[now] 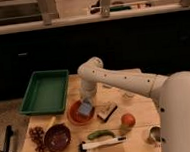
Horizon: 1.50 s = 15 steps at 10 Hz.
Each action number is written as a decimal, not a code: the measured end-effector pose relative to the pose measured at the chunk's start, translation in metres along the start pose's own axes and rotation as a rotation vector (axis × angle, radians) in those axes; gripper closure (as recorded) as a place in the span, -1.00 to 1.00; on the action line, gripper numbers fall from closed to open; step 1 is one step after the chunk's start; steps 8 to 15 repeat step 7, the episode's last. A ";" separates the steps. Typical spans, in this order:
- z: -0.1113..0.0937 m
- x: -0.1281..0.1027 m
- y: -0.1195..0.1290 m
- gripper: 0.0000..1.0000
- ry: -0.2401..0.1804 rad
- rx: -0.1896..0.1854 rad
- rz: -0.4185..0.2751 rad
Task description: Wipe red bowl with sponge
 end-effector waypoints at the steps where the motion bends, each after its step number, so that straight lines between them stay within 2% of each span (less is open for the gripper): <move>1: 0.001 0.002 -0.006 1.00 -0.005 0.009 -0.010; 3: 0.001 0.005 -0.013 1.00 -0.017 0.025 -0.031; 7: -0.011 -0.009 -0.025 1.00 -0.030 0.039 -0.086; 15: -0.011 -0.009 -0.025 1.00 -0.030 0.039 -0.086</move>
